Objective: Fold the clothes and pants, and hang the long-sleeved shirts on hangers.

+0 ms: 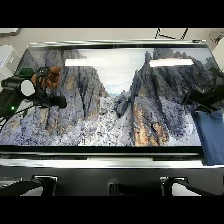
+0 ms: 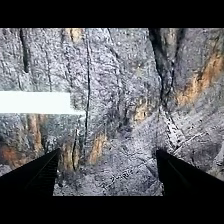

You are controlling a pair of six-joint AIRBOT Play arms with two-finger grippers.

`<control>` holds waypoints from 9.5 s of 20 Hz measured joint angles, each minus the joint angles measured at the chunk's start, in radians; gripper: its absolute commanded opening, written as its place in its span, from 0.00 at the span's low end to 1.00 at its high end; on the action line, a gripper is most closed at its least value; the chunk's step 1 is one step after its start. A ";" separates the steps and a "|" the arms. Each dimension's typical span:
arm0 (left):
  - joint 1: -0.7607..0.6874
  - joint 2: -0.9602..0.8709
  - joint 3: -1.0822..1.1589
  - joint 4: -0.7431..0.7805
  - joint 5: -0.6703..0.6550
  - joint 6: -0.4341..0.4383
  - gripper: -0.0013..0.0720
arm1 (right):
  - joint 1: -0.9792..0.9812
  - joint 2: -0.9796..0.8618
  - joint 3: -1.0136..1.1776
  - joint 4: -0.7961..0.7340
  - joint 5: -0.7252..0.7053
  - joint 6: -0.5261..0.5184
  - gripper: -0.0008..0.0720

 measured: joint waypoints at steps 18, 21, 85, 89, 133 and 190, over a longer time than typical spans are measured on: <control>0.468 -0.085 0.151 -0.082 0.208 -0.194 1.00 | 0.000 -0.056 0.000 0.002 -0.307 -0.018 0.94; 0.726 -0.134 0.146 -0.219 0.094 -0.172 1.00 | 0.000 -0.087 -0.001 0.027 -0.225 -0.048 0.94; 0.101 0.087 -0.681 -0.863 0.356 0.272 0.92 | 0.095 0.127 -0.769 0.335 -0.125 -0.152 0.94; 0.031 0.029 -0.697 -0.958 0.486 0.294 0.31 | 0.095 0.150 -0.861 0.370 -0.174 -0.159 0.94; 0.081 0.175 -0.433 -0.865 0.389 0.385 0.29 | 0.344 0.177 -0.201 0.085 -0.403 0.161 0.07; 0.720 0.645 0.536 -0.887 0.462 0.278 0.05 | 0.490 0.540 0.523 -0.335 -0.434 0.182 0.07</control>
